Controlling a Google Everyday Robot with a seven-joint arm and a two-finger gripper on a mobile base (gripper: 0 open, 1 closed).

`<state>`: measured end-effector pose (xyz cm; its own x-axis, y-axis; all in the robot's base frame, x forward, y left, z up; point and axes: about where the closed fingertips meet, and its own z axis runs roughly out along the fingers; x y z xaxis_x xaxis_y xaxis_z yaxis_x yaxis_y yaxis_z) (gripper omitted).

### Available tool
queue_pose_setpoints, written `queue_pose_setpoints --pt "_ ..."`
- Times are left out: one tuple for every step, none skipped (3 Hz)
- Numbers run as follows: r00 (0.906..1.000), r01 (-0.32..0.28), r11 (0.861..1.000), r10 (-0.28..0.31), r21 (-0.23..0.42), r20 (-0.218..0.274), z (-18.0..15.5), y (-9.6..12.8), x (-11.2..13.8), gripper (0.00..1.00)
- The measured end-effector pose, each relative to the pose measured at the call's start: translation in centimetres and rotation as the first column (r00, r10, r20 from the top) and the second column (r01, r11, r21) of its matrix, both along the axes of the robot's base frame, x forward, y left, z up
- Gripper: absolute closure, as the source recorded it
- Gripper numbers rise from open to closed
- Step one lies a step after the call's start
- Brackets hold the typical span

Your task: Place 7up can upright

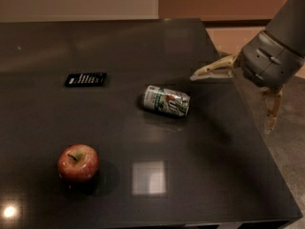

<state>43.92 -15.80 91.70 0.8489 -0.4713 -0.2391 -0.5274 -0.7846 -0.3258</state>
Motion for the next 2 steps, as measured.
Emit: queue_pose_setpoints --pt "0.9993 0.009 1.0 -0.009 0.013 0.036 0.82 0.25 0.73 0.0" --pt "0.9986 0.014 1.0 -0.015 0.019 0.051 0.96 0.44 1.11 0.0"
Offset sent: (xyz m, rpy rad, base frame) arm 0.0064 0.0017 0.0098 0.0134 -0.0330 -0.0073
